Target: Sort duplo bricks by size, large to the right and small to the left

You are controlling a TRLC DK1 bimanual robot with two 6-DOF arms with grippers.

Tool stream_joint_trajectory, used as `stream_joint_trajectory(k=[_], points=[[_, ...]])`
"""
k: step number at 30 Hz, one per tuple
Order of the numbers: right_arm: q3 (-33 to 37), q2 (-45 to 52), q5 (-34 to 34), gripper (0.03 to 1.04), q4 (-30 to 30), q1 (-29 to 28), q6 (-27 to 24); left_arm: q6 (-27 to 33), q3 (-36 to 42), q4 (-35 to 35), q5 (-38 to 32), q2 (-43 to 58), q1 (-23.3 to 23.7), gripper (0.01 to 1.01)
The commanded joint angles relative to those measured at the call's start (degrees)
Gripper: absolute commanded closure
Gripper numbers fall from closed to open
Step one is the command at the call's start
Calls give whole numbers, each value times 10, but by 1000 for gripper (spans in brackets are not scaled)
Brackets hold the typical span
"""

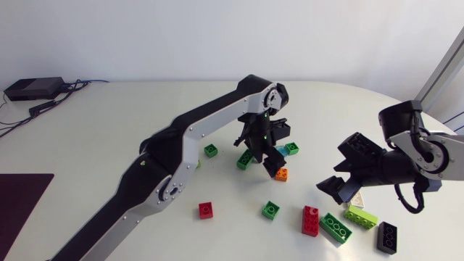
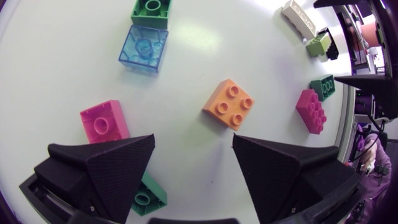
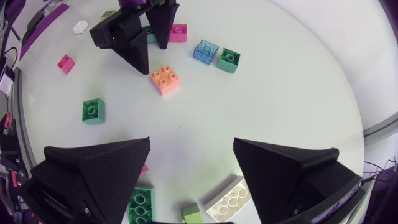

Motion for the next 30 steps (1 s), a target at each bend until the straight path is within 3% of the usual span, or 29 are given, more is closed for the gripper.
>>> stream_joint_trajectory(k=[1,7,10,13,16,20,29,30], points=[[-1,1,-2,97,-6,2,-5,-21,50,-12,-1,22,-10,190],[17,21,0,98,-3,26,11,-21,62,-19,-9,26,-21,211],[19,36,7,98,5,46,16,-21,11,-27,-23,-3,-15,425],[27,72,24,98,26,71,26,-14,-130,-14,-30,-89,-10,470],[45,106,32,98,42,97,39,-23,-297,47,-50,-194,-1,470],[74,157,44,98,67,126,54,-32,-452,105,-61,-294,13,470],[149,281,64,103,85,170,76,-32,-647,166,-79,-437,58,469],[151,287,66,159,85,175,78,-31,-657,171,-83,-446,66,467]])
